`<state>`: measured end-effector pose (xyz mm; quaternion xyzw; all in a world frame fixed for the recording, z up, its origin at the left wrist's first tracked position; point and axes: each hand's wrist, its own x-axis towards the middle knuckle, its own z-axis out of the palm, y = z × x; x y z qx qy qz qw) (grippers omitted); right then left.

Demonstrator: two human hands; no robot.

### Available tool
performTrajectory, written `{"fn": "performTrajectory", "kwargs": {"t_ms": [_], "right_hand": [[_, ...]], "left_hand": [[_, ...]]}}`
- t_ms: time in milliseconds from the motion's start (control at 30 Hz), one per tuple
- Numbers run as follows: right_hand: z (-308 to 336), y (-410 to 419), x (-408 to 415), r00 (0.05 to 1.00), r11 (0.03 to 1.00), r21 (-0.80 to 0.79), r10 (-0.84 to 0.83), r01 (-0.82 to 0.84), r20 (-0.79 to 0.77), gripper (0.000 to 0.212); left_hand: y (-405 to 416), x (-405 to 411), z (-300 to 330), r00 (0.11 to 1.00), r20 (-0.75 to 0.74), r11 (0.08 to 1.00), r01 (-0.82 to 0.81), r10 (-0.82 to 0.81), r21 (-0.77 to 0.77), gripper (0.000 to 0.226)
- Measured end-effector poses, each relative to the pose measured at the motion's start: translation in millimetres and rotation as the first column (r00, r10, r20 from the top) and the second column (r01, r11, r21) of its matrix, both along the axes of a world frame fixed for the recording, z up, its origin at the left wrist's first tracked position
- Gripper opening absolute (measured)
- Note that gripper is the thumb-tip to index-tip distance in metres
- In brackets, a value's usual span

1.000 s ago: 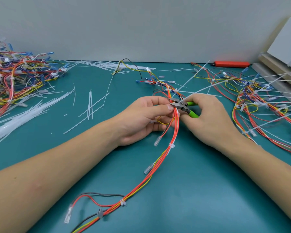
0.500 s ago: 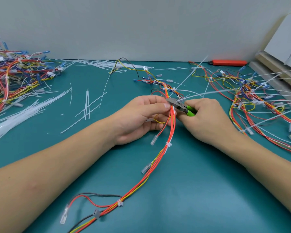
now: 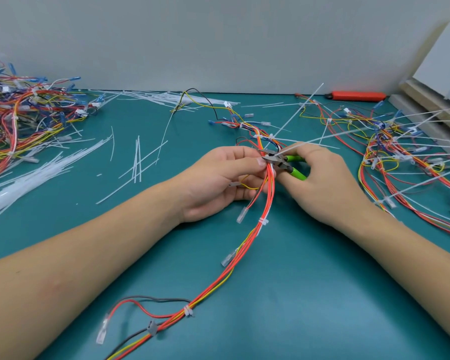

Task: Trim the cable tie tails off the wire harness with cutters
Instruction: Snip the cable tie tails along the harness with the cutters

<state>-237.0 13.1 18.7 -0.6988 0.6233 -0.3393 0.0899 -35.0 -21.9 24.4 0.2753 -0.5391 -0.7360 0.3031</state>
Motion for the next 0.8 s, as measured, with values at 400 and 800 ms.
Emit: {"fn": "performTrajectory", "kwargs": {"t_ms": [400, 800], "right_hand": [[-1.5, -2.8, -1.4, 0.998, 0.998, 0.053, -0.03, 0.033, -0.06, 0.056], [-3.4, -4.5, -3.0, 1.0, 0.999, -0.035, 0.001, -0.002, -0.025, 0.018]], "left_hand": [[-0.6, -1.2, -0.7, 1.0, 0.002, 1.0, -0.028, 0.028, 0.008, 0.009], [1.1, -0.4, 1.3, 1.0, 0.0, 1.0, -0.006, 0.006, -0.001, 0.009]]}}
